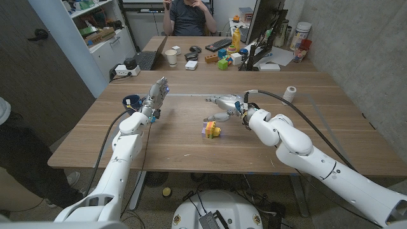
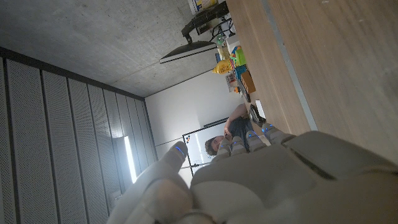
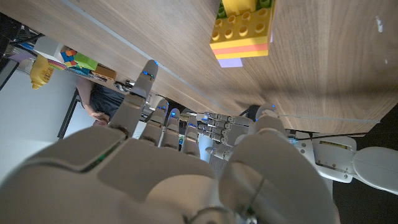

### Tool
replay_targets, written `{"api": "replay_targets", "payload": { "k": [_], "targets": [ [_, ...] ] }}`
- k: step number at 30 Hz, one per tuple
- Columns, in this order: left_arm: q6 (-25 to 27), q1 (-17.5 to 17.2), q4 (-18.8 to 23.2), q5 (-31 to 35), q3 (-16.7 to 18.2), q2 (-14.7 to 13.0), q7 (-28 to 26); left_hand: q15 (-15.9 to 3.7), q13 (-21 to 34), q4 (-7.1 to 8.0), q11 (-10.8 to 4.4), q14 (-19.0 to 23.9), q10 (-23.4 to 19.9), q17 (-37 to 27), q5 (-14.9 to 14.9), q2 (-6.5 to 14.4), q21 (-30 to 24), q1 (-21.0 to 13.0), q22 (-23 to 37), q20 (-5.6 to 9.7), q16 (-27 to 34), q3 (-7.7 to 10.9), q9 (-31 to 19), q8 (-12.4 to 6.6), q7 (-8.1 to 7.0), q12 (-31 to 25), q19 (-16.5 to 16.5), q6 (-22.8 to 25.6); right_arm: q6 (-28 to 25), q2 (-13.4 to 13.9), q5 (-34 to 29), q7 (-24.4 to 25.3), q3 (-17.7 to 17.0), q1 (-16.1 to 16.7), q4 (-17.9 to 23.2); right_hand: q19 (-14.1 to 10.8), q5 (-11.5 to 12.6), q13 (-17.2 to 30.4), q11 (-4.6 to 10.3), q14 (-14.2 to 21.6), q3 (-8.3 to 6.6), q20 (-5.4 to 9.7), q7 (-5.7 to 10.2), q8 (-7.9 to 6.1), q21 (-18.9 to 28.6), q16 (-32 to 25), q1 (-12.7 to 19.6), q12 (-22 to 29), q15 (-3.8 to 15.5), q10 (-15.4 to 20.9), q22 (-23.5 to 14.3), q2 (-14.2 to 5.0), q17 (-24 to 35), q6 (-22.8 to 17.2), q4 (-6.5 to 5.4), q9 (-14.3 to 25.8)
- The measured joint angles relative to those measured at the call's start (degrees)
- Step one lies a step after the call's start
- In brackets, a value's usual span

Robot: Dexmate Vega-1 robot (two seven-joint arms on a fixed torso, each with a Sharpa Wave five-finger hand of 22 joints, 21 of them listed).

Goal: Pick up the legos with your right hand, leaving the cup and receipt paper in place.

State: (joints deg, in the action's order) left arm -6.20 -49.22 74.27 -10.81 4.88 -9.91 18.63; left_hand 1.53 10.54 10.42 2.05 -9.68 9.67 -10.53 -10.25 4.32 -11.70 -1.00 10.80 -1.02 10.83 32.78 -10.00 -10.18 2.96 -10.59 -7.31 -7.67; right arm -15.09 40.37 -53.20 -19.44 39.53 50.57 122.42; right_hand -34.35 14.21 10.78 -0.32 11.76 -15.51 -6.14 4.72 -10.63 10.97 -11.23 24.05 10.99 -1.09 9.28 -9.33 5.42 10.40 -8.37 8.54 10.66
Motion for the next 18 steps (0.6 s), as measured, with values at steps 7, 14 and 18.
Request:
{"api": "replay_targets", "payload": {
  "k": [7, 14, 18],
  "targets": [
    [0.36, 0.09, 0.00, 0.30, -0.15, -0.07, -0.11, 0.00, 0.00, -0.05, 0.00, 0.00, 0.00, 0.00, 0.00, 0.00, 0.00, 0.00, 0.00, 0.00, 0.00, -0.41, 0.00, 0.00, 0.00, 0.00, 0.00, 0.00, 0.27, -0.47, -0.78, -2.59, 1.14, -1.15, -0.68, 0.22, 0.42, 0.00, 0.09, 0.00, 0.00, 0.22, 0.12, 0.00, 0.00, 0.00, 1.49, 0.00, 0.00, -0.09, 0.00, 0.15, 0.00, 0.12, 0.48, 0.00],
    [0.77, 0.10, 0.12, 0.52, -0.23, -0.15, -0.30, 0.00, -0.01, 0.02, -0.01, 0.00, 0.00, 0.00, 0.00, 0.00, 0.00, 0.00, 0.00, 0.20, 0.00, -0.48, 0.00, 0.00, 0.00, 0.00, -0.20, 0.00, 0.86, -1.03, -1.37, -5.07, 2.15, -2.32, -1.61, 0.22, 1.06, 0.00, 0.61, -0.31, -0.18, 0.22, 0.41, 0.00, -0.38, -0.01, 3.36, 0.00, 0.30, -0.61, -0.01, 0.05, 0.00, 0.40, 0.66, 0.00],
    [1.11, 0.07, 0.52, 0.64, -0.23, -0.21, -0.55, 0.00, -0.01, 0.02, 0.12, 0.00, 0.14, 0.00, 0.00, 0.00, 0.00, 0.00, -0.01, 0.20, 0.00, -0.48, 0.00, 0.00, 0.00, 0.00, -0.20, 0.00, 1.17, -1.37, -1.62, -6.18, 2.78, -3.12, -2.19, 0.22, 1.50, 0.00, 0.91, -0.30, -0.33, 0.21, 0.81, 0.00, -0.38, 0.22, 4.52, 0.00, 0.30, -0.91, -0.01, 0.45, 0.00, 0.81, 0.80, 0.01]
  ]
}}
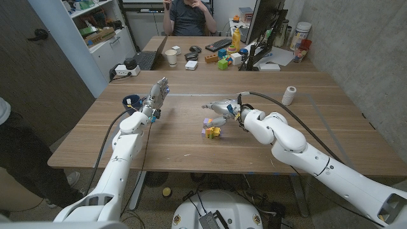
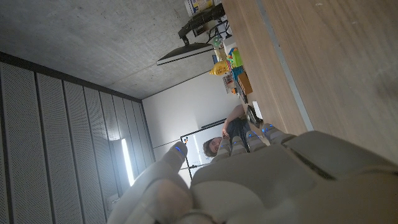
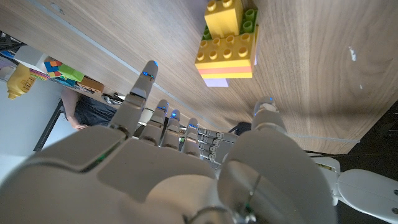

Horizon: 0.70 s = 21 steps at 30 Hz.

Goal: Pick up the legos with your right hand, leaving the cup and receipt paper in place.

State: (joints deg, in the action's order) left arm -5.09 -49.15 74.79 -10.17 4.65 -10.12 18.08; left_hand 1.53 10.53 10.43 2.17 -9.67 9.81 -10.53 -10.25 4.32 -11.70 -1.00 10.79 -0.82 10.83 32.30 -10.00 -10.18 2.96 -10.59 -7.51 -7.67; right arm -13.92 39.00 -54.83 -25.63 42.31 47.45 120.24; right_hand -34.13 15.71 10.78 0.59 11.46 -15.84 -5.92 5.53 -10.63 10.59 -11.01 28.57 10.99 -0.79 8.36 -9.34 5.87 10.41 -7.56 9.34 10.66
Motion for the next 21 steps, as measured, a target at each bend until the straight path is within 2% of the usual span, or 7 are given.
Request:
{"api": "replay_targets", "payload": {
  "k": [15, 21],
  "targets": [
    [1.01, -0.91, 1.59, 0.31, 0.06, -0.14, -0.46, 0.00, -0.01, 0.05, 0.08, 0.00, 0.08, 0.00, 0.00, 0.00, 0.00, 0.00, 0.00, 0.00, 0.00, -0.43, 0.00, 0.00, 0.00, 0.00, 0.00, 0.00, 1.03, -0.77, -0.21, -5.63, 1.69, -2.18, -1.02, 0.00, 1.27, 0.00, 1.62, -0.62, -0.08, 0.00, 1.95, 0.27, 0.01, -0.01, 5.34, -0.47, 0.62, -2.05, 0.00, -0.25, 0.00, 2.78, 0.08, 0.15],
    [1.63, -0.98, 1.73, 0.42, 0.06, -0.15, -0.53, 0.00, -0.01, 0.08, 0.08, 0.00, 0.08, 0.00, 0.00, 0.00, 0.00, 0.00, -0.01, 0.20, 0.00, -0.46, 0.00, 0.00, 0.00, 0.00, -0.20, 0.00, 1.06, -0.96, -0.20, -6.01, 2.08, -2.60, -1.31, -0.22, 1.84, 0.00, 1.94, -0.82, -0.08, 0.22, 2.78, 0.27, 0.02, -0.01, 7.29, -0.47, 0.82, -2.37, -0.01, -0.83, 0.00, 3.59, 0.08, 0.14]
  ]
}}
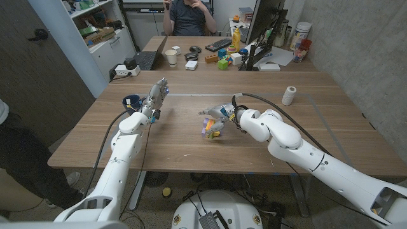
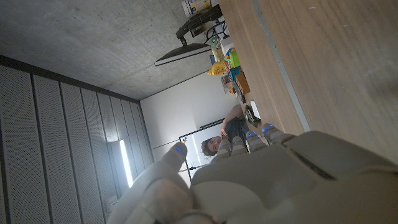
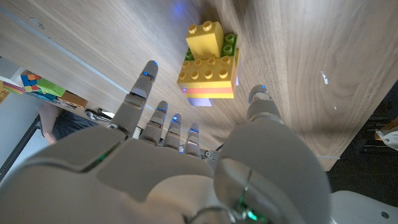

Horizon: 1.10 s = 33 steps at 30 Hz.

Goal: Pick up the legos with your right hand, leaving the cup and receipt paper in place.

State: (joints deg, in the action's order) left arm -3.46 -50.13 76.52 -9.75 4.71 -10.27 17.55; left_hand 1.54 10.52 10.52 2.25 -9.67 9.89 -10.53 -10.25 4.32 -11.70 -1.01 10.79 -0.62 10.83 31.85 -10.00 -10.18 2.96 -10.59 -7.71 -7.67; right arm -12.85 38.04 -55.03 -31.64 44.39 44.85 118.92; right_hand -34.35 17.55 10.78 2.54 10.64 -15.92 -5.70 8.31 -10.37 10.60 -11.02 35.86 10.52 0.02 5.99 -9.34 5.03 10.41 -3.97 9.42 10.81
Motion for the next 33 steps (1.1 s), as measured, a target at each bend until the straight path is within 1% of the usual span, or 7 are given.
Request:
{"api": "replay_targets", "payload": {
  "k": [7, 13, 17, 19, 26, 30, 33],
  "targets": [
    [0.65, -0.88, 1.50, 0.12, 0.00, -0.09, -0.15, 0.00, 0.00, 0.12, 0.00, 0.00, 0.00, 0.00, -0.39, -0.31, 0.00, 0.31, 0.00, 0.00, 0.00, -0.13, 0.00, 0.00, 0.01, 0.00, 0.00, 0.01, 0.31, -0.14, 0.45, -1.90, 0.35, -0.41, -0.38, -1.02, 0.34, 0.00, 0.00, 0.32, 0.00, 0.59, 0.95, -0.27, 0.02, 0.00, 2.05, 0.00, 0.52, 0.00, 0.00, -0.84, 0.00, -0.74, 0.00, 0.00],
    [1.05, -1.69, 2.78, 0.14, 0.15, -0.13, -0.35, 0.00, -0.01, 0.14, -0.01, 0.00, 0.00, 0.00, -0.39, -0.31, 0.00, 0.31, 0.00, 0.00, 0.00, -0.59, 0.00, 0.00, 0.01, 0.00, 0.00, 0.01, 0.79, -0.21, 0.77, -2.65, 0.61, -0.75, -0.69, -1.46, 0.76, 0.00, 0.34, 0.50, -0.16, 1.03, 2.86, -0.27, 0.02, 0.00, 4.46, 0.01, 0.96, -0.27, 0.00, -1.45, 0.00, -1.04, -0.17, -0.01],
    [1.36, -2.10, 3.35, 0.16, 0.24, -0.14, -0.43, 0.00, 0.00, 0.14, -0.01, 0.00, 0.00, 0.00, -0.39, -0.31, 0.00, 0.31, 0.00, 0.00, 0.00, -0.58, 0.00, 0.00, 0.01, 0.00, 0.00, 0.01, 1.09, -0.31, 1.02, -3.18, 0.90, -1.11, -0.99, -2.47, 0.76, 0.00, 0.77, 0.82, -0.16, 1.22, 3.39, -0.27, 0.03, -0.24, 5.59, 0.35, 1.45, -0.08, -0.01, -1.52, 0.05, -1.13, -0.17, -0.01],
    [1.48, -2.27, 3.63, 0.17, 0.31, -0.16, -0.46, 0.00, 0.00, 0.14, -0.01, 0.00, 0.00, 0.00, -0.39, -0.31, 0.00, 0.31, 0.00, 0.00, 0.00, -0.58, 0.00, 0.00, 0.01, 0.00, 0.00, 0.01, 1.23, -0.37, 1.11, -3.49, 1.07, -1.35, -1.15, -2.88, 1.11, 0.00, 1.06, 1.24, -0.16, 1.60, 3.70, -0.72, 0.03, -0.24, 6.56, 0.35, 1.87, -0.37, -0.01, -1.74, 0.14, -1.26, -0.17, -0.01],
    [1.79, -2.71, 4.30, 0.18, 0.50, -0.20, -0.48, 0.00, -0.01, 0.11, -0.01, 0.00, -0.01, 0.01, -0.39, -0.30, 0.00, 0.30, 0.00, 0.00, 0.00, -1.01, 0.00, 0.00, 0.01, -0.22, 0.00, 0.01, 1.55, -0.55, 1.23, -4.62, 1.55, -1.96, -1.54, -4.41, 1.10, 0.30, 1.78, 1.78, -0.15, 2.12, 4.09, -0.72, 0.48, -0.68, 8.84, 0.35, 2.34, -0.26, -0.01, -2.93, 0.14, -1.65, -0.18, -0.01],
    [1.89, -2.84, 4.48, 0.17, 0.61, -0.23, -0.49, 0.00, -0.01, 0.15, -0.01, 0.00, -0.01, 0.01, -0.39, -0.08, 0.00, 0.53, 0.00, 0.00, 0.00, -1.05, 0.00, 0.00, 0.01, -0.22, 0.01, 0.01, 1.79, -0.81, 1.38, -5.18, 1.97, -2.50, -1.95, -5.68, 1.10, 0.30, 2.42, 3.12, -0.63, 3.40, 4.16, -0.82, 0.48, -0.89, 11.45, 0.38, 2.26, 0.39, -0.01, -4.06, 0.14, -2.42, -0.18, -0.02],
    [1.93, -2.88, 4.49, 0.18, 0.69, -0.25, -0.49, 0.00, -0.01, 0.15, -0.01, 0.00, -0.01, 0.01, -0.39, -0.08, 0.00, 0.52, 0.00, 0.00, 0.00, -1.05, 0.00, 0.00, 0.01, -0.22, 0.01, 0.01, 1.97, -0.95, 1.50, -5.50, 2.11, -2.77, -2.22, -7.92, 1.09, 0.30, 3.53, 5.62, -0.63, 5.64, 4.15, -1.17, 0.54, -1.86, 15.10, 1.01, 2.25, 1.53, -0.01, -5.46, 0.41, -4.25, -0.17, -0.02]
  ]
}}
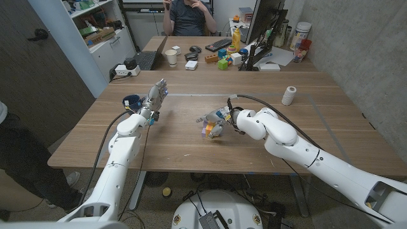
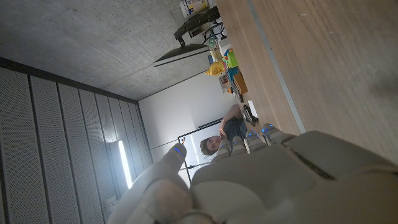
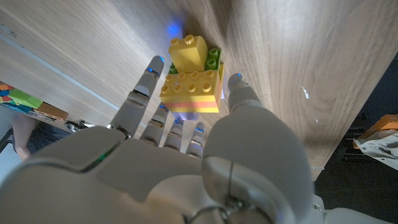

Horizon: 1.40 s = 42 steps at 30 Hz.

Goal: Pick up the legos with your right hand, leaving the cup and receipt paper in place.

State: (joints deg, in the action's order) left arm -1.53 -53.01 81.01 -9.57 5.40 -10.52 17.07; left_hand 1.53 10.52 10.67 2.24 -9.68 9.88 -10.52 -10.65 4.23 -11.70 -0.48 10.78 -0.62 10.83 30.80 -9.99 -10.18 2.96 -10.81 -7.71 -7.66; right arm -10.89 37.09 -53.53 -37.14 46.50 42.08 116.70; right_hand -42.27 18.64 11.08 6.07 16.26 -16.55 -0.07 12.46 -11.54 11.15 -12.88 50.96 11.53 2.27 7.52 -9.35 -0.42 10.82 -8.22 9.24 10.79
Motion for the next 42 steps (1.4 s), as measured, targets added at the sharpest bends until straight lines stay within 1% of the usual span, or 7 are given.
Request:
{"api": "replay_targets", "payload": {
  "k": [7, 11, 15, 18, 21, 29, 42],
  "targets": [
    [0.01, 0.00, -0.16, -0.05, 0.22, -0.03, 0.08, 0.00, 0.00, -0.01, 0.00, 0.00, 0.00, 0.00, 0.00, -0.23, 0.00, 0.23, 0.00, 0.00, 0.00, -0.47, 0.00, 0.00, 0.00, 0.00, 0.00, 0.00, 0.17, -0.60, 0.06, -0.57, 0.66, -0.97, -0.97, -6.80, -0.59, -0.01, 0.74, 5.59, 0.46, 4.34, 0.08, -0.77, 1.18, -1.90, 5.82, 0.72, 0.03, 4.07, -0.12, -2.46, 0.74, -4.42, -0.24, 0.29],
    [0.01, 0.18, -0.52, -0.06, 0.28, -0.05, 0.15, 0.00, 0.00, -0.01, 0.00, 0.00, 0.00, 0.00, 0.00, -0.23, 0.00, 0.23, 0.00, 0.00, 0.00, -0.47, 0.00, 0.00, 0.00, 0.00, 0.00, 0.00, 0.19, -0.89, 0.06, -0.76, 0.89, -1.46, -1.35, -10.86, -1.19, 0.21, -0.09, 10.60, 1.40, 6.77, -0.32, -2.12, 1.61, -3.53, 7.77, 2.04, -0.16, 9.33, -0.11, -2.97, 1.29, -9.94, -0.74, 0.37],
    [0.01, 0.51, -1.01, -0.06, 0.30, -0.05, 0.26, 0.00, 0.00, 0.07, 0.00, 0.00, 0.00, 0.00, 0.00, -0.23, 0.00, 0.23, 0.00, 0.00, 0.45, -0.89, 0.00, 0.00, 0.00, 0.00, 0.00, 0.00, 0.25, -1.16, 0.06, -0.75, 1.10, -1.87, -1.78, -14.62, -1.70, 0.86, -0.71, 16.19, 2.00, 8.34, -3.00, -4.27, 2.56, -6.13, 8.06, 3.77, -2.73, 16.03, -0.44, -2.93, 2.00, -18.26, -1.21, 0.77],
    [0.00, 0.73, -1.31, -0.06, 0.30, -0.05, 0.31, 0.00, 0.00, 0.00, 0.00, 0.00, 0.00, 0.00, 0.00, -0.23, 0.00, 0.23, 0.00, 0.00, 0.45, -0.96, 0.00, 0.00, 0.00, 0.00, 0.00, 0.00, 0.37, -1.28, 0.11, -0.58, 1.17, -2.08, -2.09, -16.82, -2.14, 2.07, -0.67, 19.75, 2.23, 9.42, -5.78, -5.77, 3.41, -9.05, 8.06, 6.01, -5.28, 17.95, -1.13, -2.93, 4.23, -24.33, -1.45, 1.04],
    [-0.07, 0.94, -1.61, -0.05, 0.30, -0.03, 0.33, 0.00, 0.00, 0.00, 0.00, 0.00, 0.00, 0.00, 0.00, -0.23, 0.00, 0.23, 0.00, 0.00, 0.45, -0.96, 0.00, 0.00, 0.00, 0.00, 0.00, 0.00, 0.55, -1.31, 0.27, -0.23, 1.20, -2.23, -2.36, -17.50, -2.56, 3.16, -0.59, 21.56, 2.46, 9.90, -7.26, -6.48, 3.94, -11.04, 8.06, 7.91, -7.08, 19.50, -1.62, -2.93, 6.35, -27.96, -1.69, 1.33],
    [-0.34, 1.26, -2.11, 0.06, 0.24, 0.13, 0.34, 0.00, 0.00, 0.23, 0.00, 0.00, 0.00, 0.00, 0.00, -0.23, 0.00, 0.22, 0.00, 0.00, 0.45, -1.19, 0.00, 0.00, 0.00, 0.00, 0.00, 0.00, 1.02, -1.31, 1.05, 0.49, 1.21, -2.60, -2.96, -17.91, -2.78, 4.87, -0.66, 23.34, 2.80, 9.91, -9.09, -6.42, 4.82, -12.41, 8.69, 11.06, -8.84, 19.62, -1.94, -2.30, 9.40, -31.04, -1.36, 1.73],
    [-0.40, 1.27, -1.99, 0.17, 0.12, 0.20, 0.29, 0.00, 0.00, 0.22, 0.00, 0.00, 0.00, 0.00, 0.00, -0.22, 0.00, 0.22, 0.00, 0.00, 0.45, -1.65, 0.00, 0.00, 0.00, 0.00, 0.00, 0.00, 1.52, -0.54, 2.32, 1.79, 0.74, -2.47, -2.86, -18.63, -3.22, 6.21, -0.62, 24.84, 3.12, 10.19, -10.33, -6.94, 5.72, -12.63, 8.90, 12.87, -8.69, 21.07, -2.28, -2.09, 11.35, -32.86, -1.51, 2.12]
  ]
}}
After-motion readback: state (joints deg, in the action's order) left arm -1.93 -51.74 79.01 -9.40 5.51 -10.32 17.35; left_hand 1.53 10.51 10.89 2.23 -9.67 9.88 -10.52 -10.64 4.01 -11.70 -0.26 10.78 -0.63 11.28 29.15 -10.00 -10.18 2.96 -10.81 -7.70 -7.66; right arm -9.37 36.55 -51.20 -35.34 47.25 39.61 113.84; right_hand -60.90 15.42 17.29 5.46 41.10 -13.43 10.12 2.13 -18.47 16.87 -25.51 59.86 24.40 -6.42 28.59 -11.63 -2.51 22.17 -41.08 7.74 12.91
